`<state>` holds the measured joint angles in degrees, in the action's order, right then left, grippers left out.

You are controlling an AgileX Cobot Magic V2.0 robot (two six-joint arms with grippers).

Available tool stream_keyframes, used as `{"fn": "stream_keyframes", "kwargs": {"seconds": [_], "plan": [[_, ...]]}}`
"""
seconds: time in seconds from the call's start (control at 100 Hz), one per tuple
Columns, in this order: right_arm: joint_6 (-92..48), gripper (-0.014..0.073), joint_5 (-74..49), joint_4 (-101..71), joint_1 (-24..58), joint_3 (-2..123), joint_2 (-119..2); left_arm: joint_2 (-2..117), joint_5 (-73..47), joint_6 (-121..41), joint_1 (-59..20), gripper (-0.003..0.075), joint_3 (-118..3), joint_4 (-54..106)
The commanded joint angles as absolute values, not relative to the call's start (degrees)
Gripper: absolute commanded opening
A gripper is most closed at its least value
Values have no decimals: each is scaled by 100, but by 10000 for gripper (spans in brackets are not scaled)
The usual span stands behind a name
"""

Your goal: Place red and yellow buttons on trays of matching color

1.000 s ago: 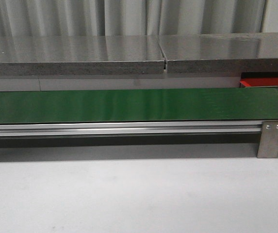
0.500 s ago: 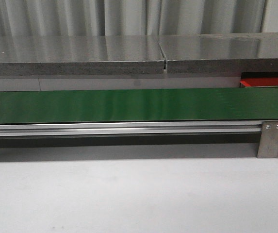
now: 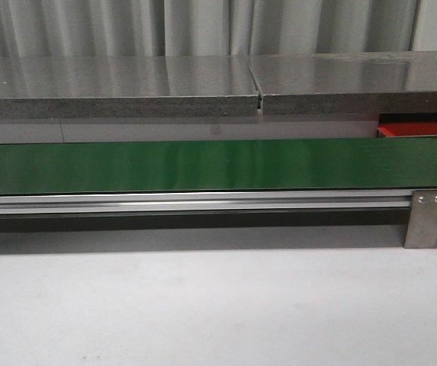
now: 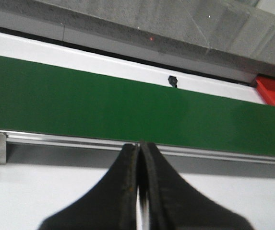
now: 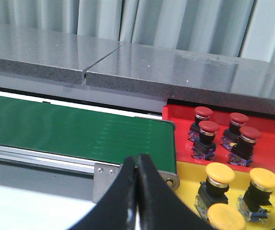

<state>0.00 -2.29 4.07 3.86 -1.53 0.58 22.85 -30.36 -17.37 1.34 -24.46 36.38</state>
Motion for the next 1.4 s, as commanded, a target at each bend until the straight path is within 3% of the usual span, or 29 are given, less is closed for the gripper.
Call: {"fn": "stream_keyframes", "kwargs": {"seconds": [0.0,0.31,0.67,0.82,1.39], "plan": [[0,-68,240,422,377,-95,143,2318,-2246,-1714,86,-19,-2527,3806],[0,-68,240,422,377,-95,143,1889,-1053,-1642,-146,-19,-2008,2167],[0,-68,240,422,377,-95,143,441,-380,576,-205,-19,-704,-208],[0,-68,240,422,377,-95,143,-281,-360,742,-215,-19,-179,-343],[0,-68,240,422,377,-95,143,-249,-60,1013,-435,-19,185,-598]]}}
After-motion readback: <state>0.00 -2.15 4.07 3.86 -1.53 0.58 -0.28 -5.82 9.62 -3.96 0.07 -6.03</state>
